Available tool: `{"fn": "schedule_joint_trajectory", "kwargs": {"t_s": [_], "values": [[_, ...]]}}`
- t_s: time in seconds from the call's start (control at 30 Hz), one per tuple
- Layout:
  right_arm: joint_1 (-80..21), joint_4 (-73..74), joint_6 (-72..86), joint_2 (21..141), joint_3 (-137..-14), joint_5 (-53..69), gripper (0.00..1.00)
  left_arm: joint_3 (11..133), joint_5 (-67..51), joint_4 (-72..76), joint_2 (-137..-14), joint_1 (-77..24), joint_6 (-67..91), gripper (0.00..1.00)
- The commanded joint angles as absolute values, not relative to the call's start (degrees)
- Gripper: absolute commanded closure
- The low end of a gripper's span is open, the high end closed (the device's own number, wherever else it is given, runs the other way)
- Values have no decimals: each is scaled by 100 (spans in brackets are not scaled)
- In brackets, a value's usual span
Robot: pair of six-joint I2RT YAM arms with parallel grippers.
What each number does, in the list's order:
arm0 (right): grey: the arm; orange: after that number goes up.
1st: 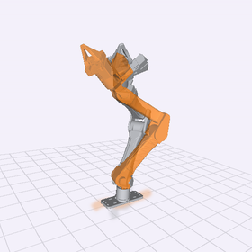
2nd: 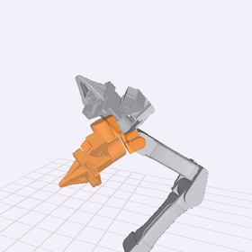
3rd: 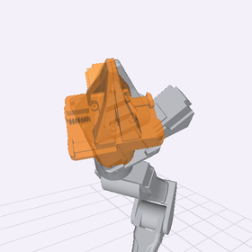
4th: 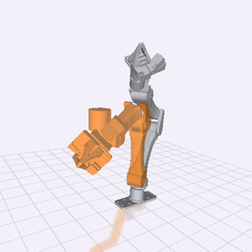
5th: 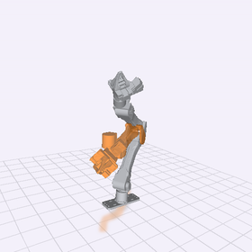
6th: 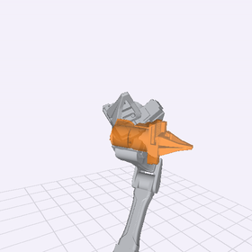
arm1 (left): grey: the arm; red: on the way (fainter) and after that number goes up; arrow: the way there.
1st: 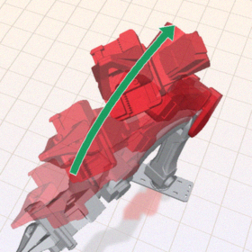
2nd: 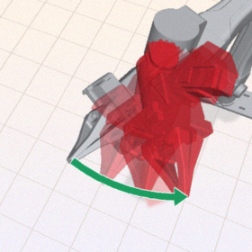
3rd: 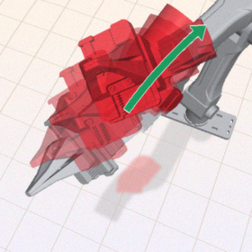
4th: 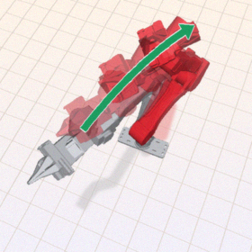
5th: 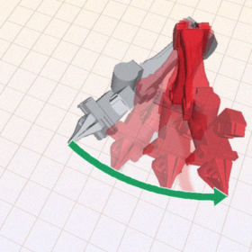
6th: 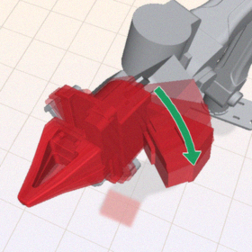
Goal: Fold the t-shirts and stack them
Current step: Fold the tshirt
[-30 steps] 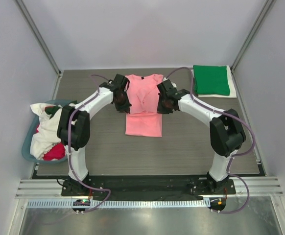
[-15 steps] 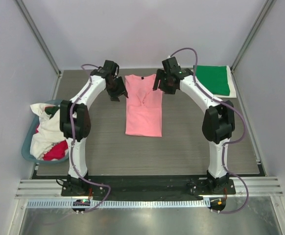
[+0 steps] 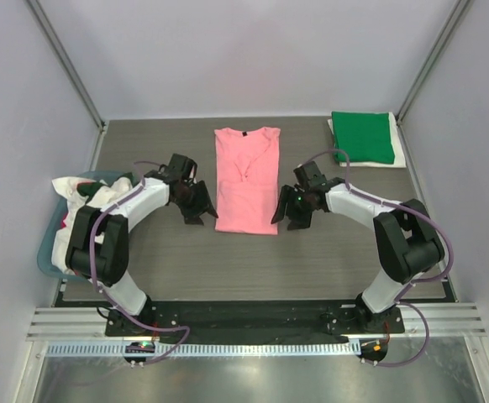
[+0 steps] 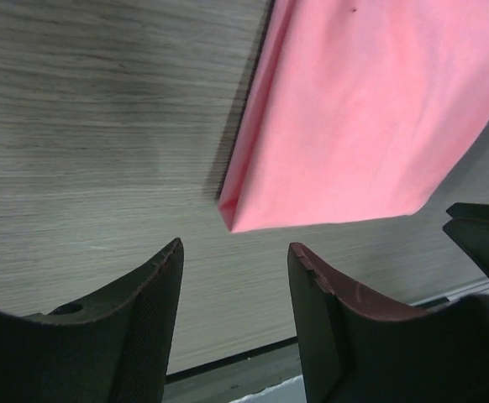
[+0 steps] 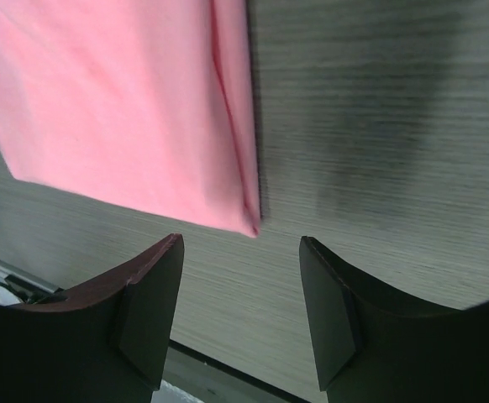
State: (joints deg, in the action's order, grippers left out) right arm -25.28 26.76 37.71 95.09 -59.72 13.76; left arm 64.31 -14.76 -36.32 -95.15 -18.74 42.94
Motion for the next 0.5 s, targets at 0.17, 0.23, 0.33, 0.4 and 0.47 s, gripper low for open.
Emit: {"fn": "schedule_joint_trajectory", "kwargs": {"t_s": [0.17,0.23,0.33,0.4,0.47], "values": [[-2540,1547,4017,9448,-5449,1943,42,5854,-1749,-2602,-9272,-2030,4535,46],[-2540,1512,3999,9536,-5371,1925,44,5696,-1740,-2462,-9316,-2048,4579,46],[-2540,1459,3973,9615,-5274,1899,48,5520,-1723,-2295,-9439,-2083,4623,47],[-2540,1433,3964,9650,-5221,1898,50,5450,-1697,-2250,-9544,-2109,4632,47],[-2540,1406,3964,9686,-5168,1890,51,5388,-1653,-2241,-9589,-2136,4623,49]]}}
